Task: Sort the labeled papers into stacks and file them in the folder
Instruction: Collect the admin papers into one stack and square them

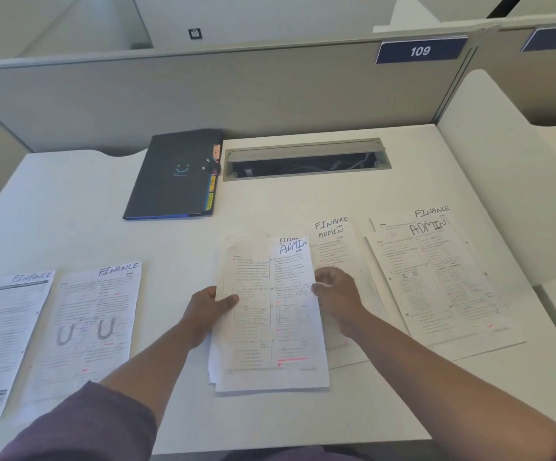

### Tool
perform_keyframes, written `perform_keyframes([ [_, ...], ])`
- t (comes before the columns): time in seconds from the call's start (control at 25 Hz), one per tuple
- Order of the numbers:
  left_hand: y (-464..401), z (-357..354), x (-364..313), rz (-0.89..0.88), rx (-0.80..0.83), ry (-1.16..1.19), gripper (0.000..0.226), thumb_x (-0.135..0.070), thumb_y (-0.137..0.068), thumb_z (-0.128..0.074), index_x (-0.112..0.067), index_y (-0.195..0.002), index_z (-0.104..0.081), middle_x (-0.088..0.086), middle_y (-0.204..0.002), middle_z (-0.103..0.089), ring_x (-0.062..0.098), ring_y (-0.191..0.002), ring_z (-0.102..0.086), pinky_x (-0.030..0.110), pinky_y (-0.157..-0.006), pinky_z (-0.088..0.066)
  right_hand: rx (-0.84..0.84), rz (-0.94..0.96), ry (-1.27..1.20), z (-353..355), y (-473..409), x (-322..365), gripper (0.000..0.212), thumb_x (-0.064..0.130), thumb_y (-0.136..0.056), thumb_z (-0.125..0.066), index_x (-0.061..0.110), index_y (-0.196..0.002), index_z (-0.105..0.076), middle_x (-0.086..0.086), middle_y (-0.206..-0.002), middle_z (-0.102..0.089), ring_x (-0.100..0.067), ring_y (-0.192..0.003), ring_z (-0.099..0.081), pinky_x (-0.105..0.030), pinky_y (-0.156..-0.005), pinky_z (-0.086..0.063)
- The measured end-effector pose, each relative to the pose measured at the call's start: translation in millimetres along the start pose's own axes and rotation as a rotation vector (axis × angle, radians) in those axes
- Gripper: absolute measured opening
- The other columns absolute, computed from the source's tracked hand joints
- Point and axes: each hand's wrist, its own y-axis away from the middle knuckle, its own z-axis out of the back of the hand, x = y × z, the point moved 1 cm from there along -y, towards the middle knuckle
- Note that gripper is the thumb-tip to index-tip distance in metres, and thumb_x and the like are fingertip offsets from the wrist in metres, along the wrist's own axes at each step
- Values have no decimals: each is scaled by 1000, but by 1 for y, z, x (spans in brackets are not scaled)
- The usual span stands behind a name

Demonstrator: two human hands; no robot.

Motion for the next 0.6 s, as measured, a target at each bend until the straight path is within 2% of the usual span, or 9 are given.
perform_keyframes([
  [0.08, -1, 1, 2, 0, -4, -18, 23, -24, -87, -85, -16, -107, -76, 2, -100, -82, 25, -88, -80, 48, -83, -64, -184, 48, 230, 19, -3, -1, 42, 4, -89, -61, 19, -129, -63, 1, -137, -58, -24, -121, -59, -38, -92, -53],
  [0.12, -2, 1, 2, 0, -6, -24, 24, -24, -87, -86, -16, -107, -76, 2, -100, -82, 26, -88, -80, 49, -84, -64, -267, 64, 380, 30, -6, -4, 47, 7, -89, -62, 21, -134, -60, 0, -141, -53, -26, -127, -54, -40, -96, -52],
  [0.2, -3, 1, 3, -5, -12, -38, 25, -25, -87, -86, -15, -108, -76, 2, -100, -82, 27, -89, -80, 51, -85, -64, -327, 44, 629, 50, -13, -9, 55, 17, -88, -66, 23, -141, -54, -3, -145, -47, -29, -129, -49, -45, -96, -53],
  [0.28, -4, 1, 4, -9, -20, -44, 25, -25, -87, -85, -15, -108, -76, 3, -100, -82, 28, -90, -80, 53, -86, -64, -302, -22, 746, 61, -19, -13, 63, 28, -84, -70, 25, -143, -50, -4, -140, -45, -30, -124, -50, -46, -91, -54],
  [0.36, -4, 1, 4, -13, -24, -48, 25, -25, -87, -85, -15, -108, -76, 3, -100, -82, 29, -91, -80, 53, -87, -63, -292, -44, 763, 67, -23, -17, 64, 30, -81, -73, 25, -140, -48, -5, -131, -44, -30, -115, -52, -43, -85, -54],
  [0.44, -4, 0, 4, -14, -32, -50, 25, -25, -87, -85, -16, -108, -76, 2, -100, -82, 28, -90, -80, 53, -86, -63, -285, -15, 646, 71, -27, -22, 58, 21, -83, -72, 24, -135, -49, -4, -128, -49, -26, -106, -56, -39, -81, -53],
  [0.52, -3, 0, 4, -16, -39, -46, 24, -24, -87, -85, -16, -109, -76, 2, -100, -82, 28, -89, -80, 53, -86, -64, -290, 9, 483, 76, -28, -23, 46, 11, -86, -69, 22, -128, -54, -4, -124, -61, -22, -97, -61, -35, -76, -52],
  [0.6, -4, -1, 4, -17, -43, -39, 24, -24, -88, -85, -16, -109, -76, 2, -100, -82, 28, -89, -80, 52, -86, -64, -319, 8, 392, 80, -28, -23, 29, 9, -87, -67, 22, -112, -61, 1, -111, -68, -16, -85, -62, -36, -72, -53],
])
